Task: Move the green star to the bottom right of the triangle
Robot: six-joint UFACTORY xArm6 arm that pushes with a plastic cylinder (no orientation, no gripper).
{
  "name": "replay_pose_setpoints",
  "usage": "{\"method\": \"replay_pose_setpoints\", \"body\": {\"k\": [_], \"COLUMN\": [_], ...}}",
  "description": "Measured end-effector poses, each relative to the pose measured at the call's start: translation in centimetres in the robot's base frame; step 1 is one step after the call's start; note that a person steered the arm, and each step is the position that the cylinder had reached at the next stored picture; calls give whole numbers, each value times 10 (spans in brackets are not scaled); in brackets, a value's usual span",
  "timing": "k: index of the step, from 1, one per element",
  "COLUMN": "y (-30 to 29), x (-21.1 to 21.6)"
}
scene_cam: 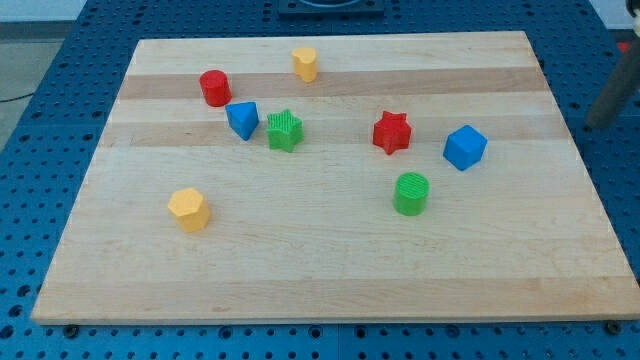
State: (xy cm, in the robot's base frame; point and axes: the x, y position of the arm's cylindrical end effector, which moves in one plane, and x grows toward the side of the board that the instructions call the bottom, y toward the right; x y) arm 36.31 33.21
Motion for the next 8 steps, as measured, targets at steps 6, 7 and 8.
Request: {"method": "replay_pose_setpoints", "body": {"k": [6,7,8], "y": [-311,-331,-353], "x": [4,13,13]}}
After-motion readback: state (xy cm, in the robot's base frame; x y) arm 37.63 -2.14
